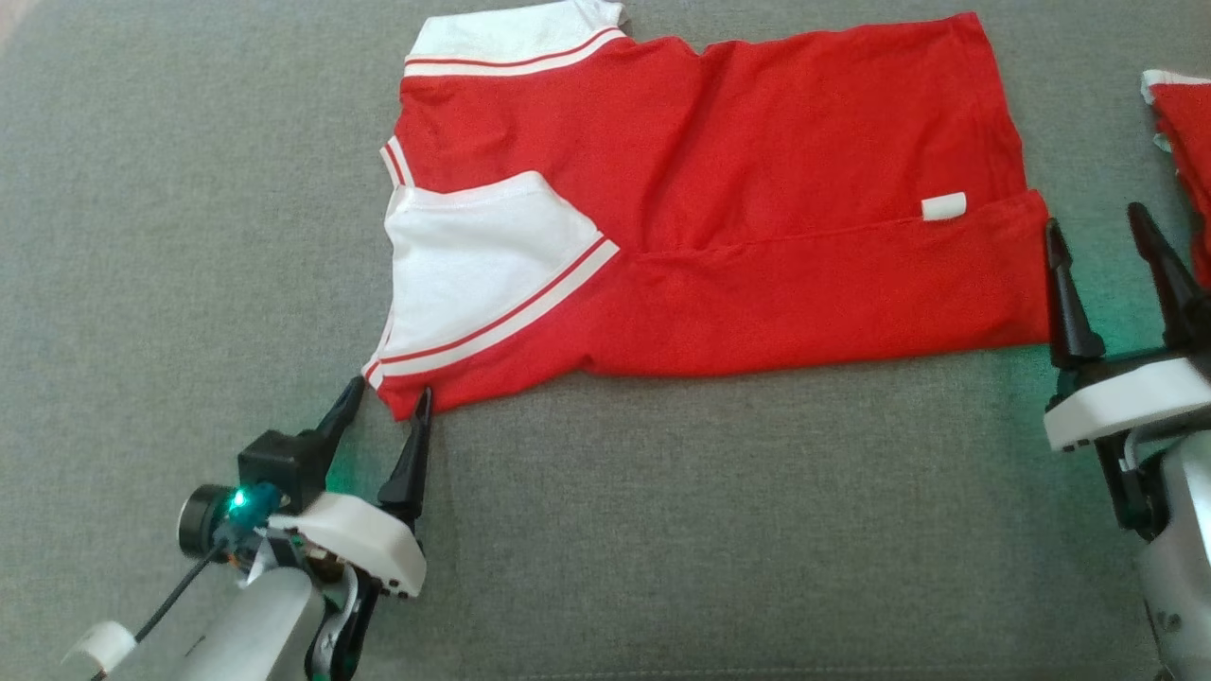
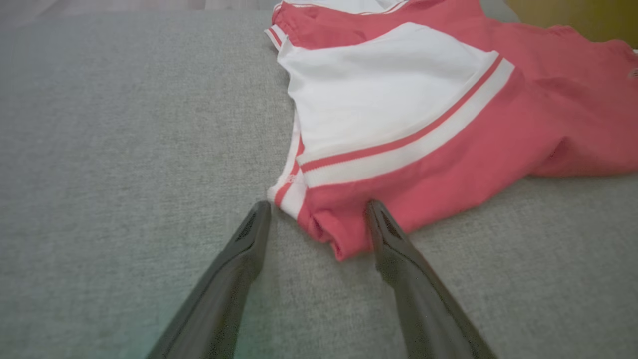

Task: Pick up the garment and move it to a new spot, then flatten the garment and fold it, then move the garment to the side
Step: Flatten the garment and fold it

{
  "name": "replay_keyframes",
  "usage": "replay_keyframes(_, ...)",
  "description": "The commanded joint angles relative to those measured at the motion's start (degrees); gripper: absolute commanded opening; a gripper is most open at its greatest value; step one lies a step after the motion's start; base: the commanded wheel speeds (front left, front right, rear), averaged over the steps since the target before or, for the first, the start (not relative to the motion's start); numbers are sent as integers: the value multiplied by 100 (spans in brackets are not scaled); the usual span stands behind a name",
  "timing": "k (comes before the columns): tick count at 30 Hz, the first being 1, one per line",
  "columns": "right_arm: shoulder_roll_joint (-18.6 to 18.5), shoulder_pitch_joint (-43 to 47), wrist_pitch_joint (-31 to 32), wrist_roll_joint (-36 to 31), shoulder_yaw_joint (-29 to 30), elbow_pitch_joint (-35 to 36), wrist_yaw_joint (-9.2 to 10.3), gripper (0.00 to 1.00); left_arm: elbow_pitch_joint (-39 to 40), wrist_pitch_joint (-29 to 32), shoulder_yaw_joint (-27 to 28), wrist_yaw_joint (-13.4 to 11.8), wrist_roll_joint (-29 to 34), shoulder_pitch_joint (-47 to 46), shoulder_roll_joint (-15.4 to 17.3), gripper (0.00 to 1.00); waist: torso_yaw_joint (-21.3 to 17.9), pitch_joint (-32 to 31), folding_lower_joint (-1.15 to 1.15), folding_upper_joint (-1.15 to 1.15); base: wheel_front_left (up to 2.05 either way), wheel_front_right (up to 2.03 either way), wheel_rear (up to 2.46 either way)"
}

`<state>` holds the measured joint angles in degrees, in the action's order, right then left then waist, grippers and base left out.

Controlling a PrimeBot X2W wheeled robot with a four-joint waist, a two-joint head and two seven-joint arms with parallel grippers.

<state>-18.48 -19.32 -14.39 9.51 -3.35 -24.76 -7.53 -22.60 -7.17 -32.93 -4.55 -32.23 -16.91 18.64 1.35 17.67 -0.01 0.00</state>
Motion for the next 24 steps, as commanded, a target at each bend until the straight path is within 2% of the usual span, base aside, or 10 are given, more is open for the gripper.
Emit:
replay_keyframes(1, -61, -14, -60, -31, -116, 161, 4, 100, 101, 32, 259, -27, -28, -52, 103, 100, -6, 1, 1, 0, 0, 0, 0)
replay_keyframes(5, -32, 16, -61, -5, -176, 19, 4, 100, 55, 281, 243, 47, -223, -3, 58, 100, -13, -35, 1, 0, 0, 0, 0)
replay_keyframes(6, -13, 26, -61, 21, -203, -59, 4, 100, 62, 318, 236, 97, -275, 1, 45, 86, -13, -46, 1, 0, 0, 0, 0)
replay_keyframes(7, 5, 32, -61, 58, -227, -161, 4, 100, 84, 337, 229, 160, -328, -1, 27, 40, -9, -57, 1, 0, 0, 0, 0)
replay_keyframes(8, 25, 31, -61, 103, -243, -284, 4, 100, 109, 347, 228, 231, -391, -3, 6, 2, -5, -70, 1, 0, 0, 0, 0)
replay_keyframes(15, 169, -201, 156, 536, -293, -1431, 4, 100, 224, 270, 197, 341, -381, -44, 102, 0, 49, -166, 1, 0, 0, 0, 0)
replay_keyframes(16, 177, -235, 243, 588, -369, -1547, 4, 89, 228, 251, 196, 332, -366, -45, 117, 0, 57, -174, 1, 0, 0, 0, 0)
replay_keyframes(17, 190, -260, 335, 675, -462, -1642, 4, 39, 229, 242, 191, 333, -363, -43, 124, 0, 67, -185, 1, 0, 0, 0, 0)
replay_keyframes(18, 191, -283, 408, 777, -534, -1714, 4, 0, 231, 229, 189, 334, -361, -40, 130, 0, 78, -199, 1, 0, 0, 0, 0)
replay_keyframes(24, -82, -184, 401, 1115, -820, -1834, 4, 0, 279, 221, 127, 343, -359, 93, 189, 0, 154, -413, 1, 0, 0, 0, 0)
